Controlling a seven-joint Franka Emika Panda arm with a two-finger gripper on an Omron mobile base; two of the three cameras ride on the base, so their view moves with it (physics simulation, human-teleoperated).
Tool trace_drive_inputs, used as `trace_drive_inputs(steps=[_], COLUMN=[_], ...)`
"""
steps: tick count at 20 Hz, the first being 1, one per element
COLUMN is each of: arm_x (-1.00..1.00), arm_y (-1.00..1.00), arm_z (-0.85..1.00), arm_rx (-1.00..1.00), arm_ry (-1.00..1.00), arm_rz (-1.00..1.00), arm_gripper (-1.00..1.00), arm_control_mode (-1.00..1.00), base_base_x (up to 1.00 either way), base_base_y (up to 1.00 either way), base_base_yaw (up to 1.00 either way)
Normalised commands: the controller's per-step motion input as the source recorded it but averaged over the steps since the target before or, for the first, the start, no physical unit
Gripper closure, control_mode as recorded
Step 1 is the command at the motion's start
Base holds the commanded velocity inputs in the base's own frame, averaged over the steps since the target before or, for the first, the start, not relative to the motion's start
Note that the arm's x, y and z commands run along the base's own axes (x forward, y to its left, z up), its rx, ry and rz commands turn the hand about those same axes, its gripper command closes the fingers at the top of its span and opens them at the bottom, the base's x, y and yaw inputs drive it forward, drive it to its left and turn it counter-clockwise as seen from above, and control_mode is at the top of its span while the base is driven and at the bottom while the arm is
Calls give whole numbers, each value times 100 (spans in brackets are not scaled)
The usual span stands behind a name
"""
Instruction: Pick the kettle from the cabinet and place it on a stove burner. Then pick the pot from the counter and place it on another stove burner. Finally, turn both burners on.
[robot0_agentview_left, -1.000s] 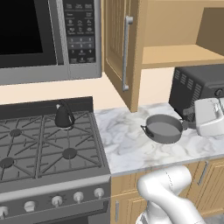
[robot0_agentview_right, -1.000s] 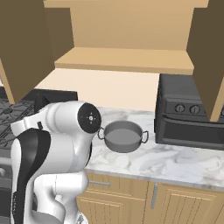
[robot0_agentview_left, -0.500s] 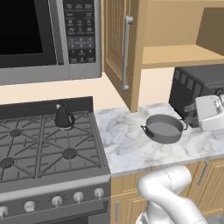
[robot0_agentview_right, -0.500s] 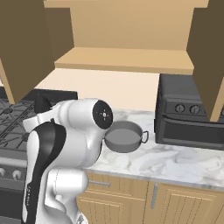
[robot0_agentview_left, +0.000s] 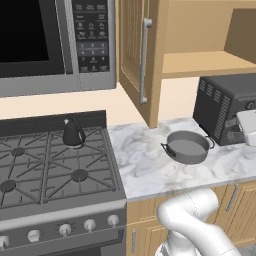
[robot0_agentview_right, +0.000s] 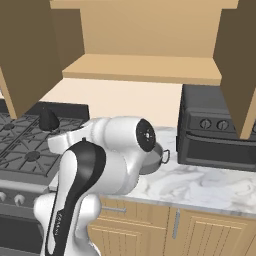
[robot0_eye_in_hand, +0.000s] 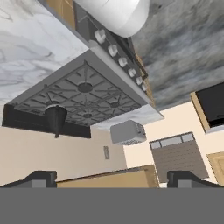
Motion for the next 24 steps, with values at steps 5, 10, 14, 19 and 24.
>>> trace_drive_inputs(steps=[5,10,14,19,24], arm_x=[9,10,15,27,33], arm_y=[-35,-28,-9,0,-4], arm_z=[-30,-32,-35,-41,-41], arm_rx=[-5,-6,-8,-12,-16], arm_ry=[0,0,0,0,-3], arm_rz=[3,3,2,1,5], arm_gripper=[-100,-100,-100,-100,-100], arm_control_mode=[-100,-100,-100,-100,-100], base_base_x=[0,0,0,0,0], base_base_y=[0,0,0,0,0], base_base_yaw=[0,0,0,0,0])
